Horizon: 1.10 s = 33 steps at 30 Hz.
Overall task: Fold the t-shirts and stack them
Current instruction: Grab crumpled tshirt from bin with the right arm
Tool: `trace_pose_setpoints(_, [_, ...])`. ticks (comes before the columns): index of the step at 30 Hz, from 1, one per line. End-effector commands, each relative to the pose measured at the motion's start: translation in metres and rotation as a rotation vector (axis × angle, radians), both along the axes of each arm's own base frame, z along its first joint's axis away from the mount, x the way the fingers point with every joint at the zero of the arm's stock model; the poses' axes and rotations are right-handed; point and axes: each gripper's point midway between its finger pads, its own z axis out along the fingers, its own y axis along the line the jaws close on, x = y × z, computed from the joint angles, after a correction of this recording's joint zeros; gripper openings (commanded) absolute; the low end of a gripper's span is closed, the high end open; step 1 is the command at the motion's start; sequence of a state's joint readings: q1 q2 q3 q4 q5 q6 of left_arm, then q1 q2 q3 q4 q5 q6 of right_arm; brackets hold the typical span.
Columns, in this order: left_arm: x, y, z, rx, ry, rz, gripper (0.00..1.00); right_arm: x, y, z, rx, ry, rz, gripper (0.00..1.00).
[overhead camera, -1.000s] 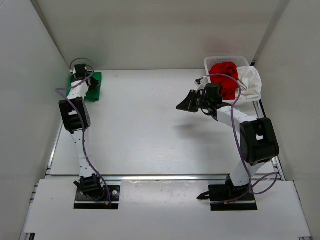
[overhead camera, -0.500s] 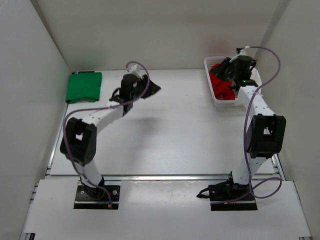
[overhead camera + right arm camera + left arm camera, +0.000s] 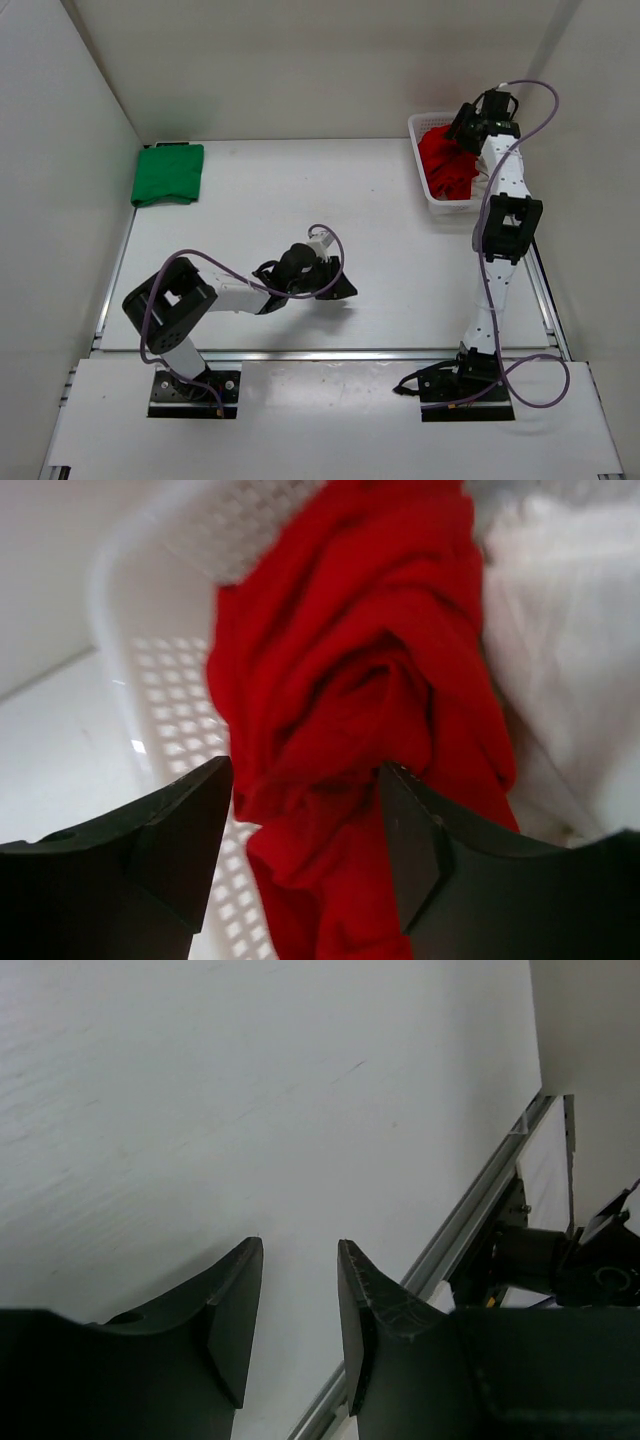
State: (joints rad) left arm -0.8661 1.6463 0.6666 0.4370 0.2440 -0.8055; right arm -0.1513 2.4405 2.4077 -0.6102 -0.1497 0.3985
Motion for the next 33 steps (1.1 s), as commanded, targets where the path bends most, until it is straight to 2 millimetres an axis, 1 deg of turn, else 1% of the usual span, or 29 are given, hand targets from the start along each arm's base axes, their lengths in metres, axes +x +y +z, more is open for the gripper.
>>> trace_pose_setpoints(1, [0.003, 0.006, 0.023, -0.082, -0.046, 0.002, 0.47, -0.007, 0.004, -0.005, -0.042, 0.048, -0.006, 0.58])
trace_pose_setpoints(2, [0.004, 0.012, 0.020, -0.073, -0.040, 0.012, 0.47, -0.005, 0.005, -0.005, -0.056, 0.045, -0.001, 0.57])
trace_pose_setpoints(3, [0.004, 0.016, 0.017, -0.064, -0.045, 0.021, 0.47, -0.005, 0.008, -0.014, -0.070, 0.063, 0.006, 0.57])
trace_pose_setpoints(4, [0.009, 0.021, 0.020, -0.068, -0.052, 0.041, 0.47, -0.003, 0.006, -0.012, -0.084, 0.054, 0.001, 0.56])
trace_pose_setpoints(5, [0.010, 0.024, 0.018, -0.068, -0.051, 0.049, 0.47, -0.001, 0.006, -0.016, -0.078, 0.058, -0.005, 0.51])
trace_pose_setpoints(6, [0.012, 0.028, 0.016, -0.066, -0.047, 0.061, 0.47, 0.002, 0.005, -0.017, -0.083, 0.048, -0.006, 0.36])
trace_pose_setpoints(7, [0.013, 0.029, 0.016, -0.066, -0.041, 0.063, 0.47, 0.004, 0.014, -0.016, -0.065, 0.038, 0.024, 0.31])
trace_pose_setpoints(8, [0.014, 0.028, 0.018, -0.069, -0.046, 0.059, 0.47, 0.004, 0.014, -0.017, -0.055, 0.041, 0.027, 0.19])
trace_pose_setpoints(9, [0.014, 0.028, 0.017, -0.066, -0.044, 0.052, 0.46, 0.007, 0.014, -0.008, -0.058, 0.019, 0.028, 0.03])
trace_pose_setpoints(11, [0.015, 0.027, 0.016, -0.065, -0.045, 0.057, 0.47, 0.009, 0.022, 0.012, -0.082, -0.018, 0.041, 0.00])
trace_pose_setpoints(13, [0.015, 0.025, 0.014, -0.063, -0.040, 0.052, 0.47, 0.008, 0.024, 0.055, -0.112, -0.097, 0.037, 0.00])
trace_pose_setpoints(14, [0.012, 0.024, 0.012, -0.061, -0.033, 0.042, 0.47, 0.008, 0.030, 0.068, -0.112, -0.126, 0.047, 0.00])
trace_pose_setpoints(16, [0.013, 0.021, 0.017, -0.079, -0.032, 0.039, 0.46, -0.003, 0.030, 0.116, -0.109, -0.201, 0.041, 0.00])
trace_pose_setpoints(17, [0.014, 0.022, 0.017, -0.080, -0.035, 0.042, 0.47, -0.006, 0.030, 0.134, -0.116, -0.235, 0.045, 0.00])
trace_pose_setpoints(18, [0.013, 0.025, 0.015, -0.073, -0.025, 0.052, 0.47, -0.015, 0.033, 0.160, -0.109, -0.276, 0.056, 0.00])
trace_pose_setpoints(19, [0.016, 0.025, 0.020, -0.086, -0.040, 0.058, 0.47, -0.027, 0.037, 0.196, -0.109, -0.336, 0.059, 0.00])
trace_pose_setpoints(20, [0.017, 0.027, 0.025, -0.097, -0.043, 0.062, 0.47, -0.035, 0.041, 0.212, -0.113, -0.362, 0.077, 0.00])
trace_pose_setpoints(21, [0.020, 0.029, 0.026, -0.098, -0.041, 0.071, 0.47, -0.050, 0.048, 0.241, -0.109, -0.411, 0.096, 0.01])
trace_pose_setpoints(23, [0.026, 0.034, 0.034, -0.111, -0.052, 0.093, 0.47, -0.090, 0.075, 0.311, -0.100, -0.544, 0.171, 0.00])
trace_pose_setpoints(24, [0.032, 0.038, 0.041, -0.126, -0.063, 0.106, 0.47, -0.102, 0.089, 0.328, -0.086, -0.585, 0.212, 0.00])
trace_pose_setpoints(25, [0.038, 0.044, 0.043, -0.123, -0.060, 0.128, 0.47, -0.129, 0.106, 0.368, -0.094, -0.681, 0.254, 0.00])
trace_pose_setpoints(26, [0.044, 0.050, 0.048, -0.128, -0.068, 0.147, 0.47, -0.159, 0.129, 0.401, -0.098, -0.770, 0.310, 0.00])
trace_pose_setpoints(27, [0.048, 0.055, 0.054, -0.138, -0.078, 0.163, 0.47, -0.191, 0.146, 0.427, -0.099, -0.837, 0.349, 0.01])
trace_pose_setpoints(28, [0.057, 0.065, 0.063, -0.153, -0.091, 0.195, 0.47, -0.209, 0.156, 0.448, -0.102, -0.916, 0.377, 0.00])
trace_pose_setpoints(29, [0.059, 0.073, 0.060, -0.149, -0.081, 0.219, 0.47, -0.239, 0.169, 0.471, -0.100, -1.003, 0.397, 0.00])
trace_pose_setpoints(30, [0.061, 0.081, 0.063, -0.154, -0.086, 0.241, 0.48, -0.272, 0.173, 0.482, -0.127, -1.063, 0.410, 0.00])
trace_pose_setpoints(31, [0.067, 0.092, 0.070, -0.171, -0.095, 0.275, 0.47, -0.295, 0.189, 0.502, -0.107, -1.158, 0.406, 0.00])
trace_pose_setpoints(32, [0.071, 0.103, 0.070, -0.177, -0.091, 0.304, 0.48, -0.320, 0.199, 0.509, -0.109, -1.229, 0.399, 0.00])
trace_pose_setpoints(33, [0.068, 0.110, 0.065, -0.172, -0.076, 0.315, 0.48, -0.349, 0.215, 0.510, -0.103, -1.276, 0.446, 0.00])
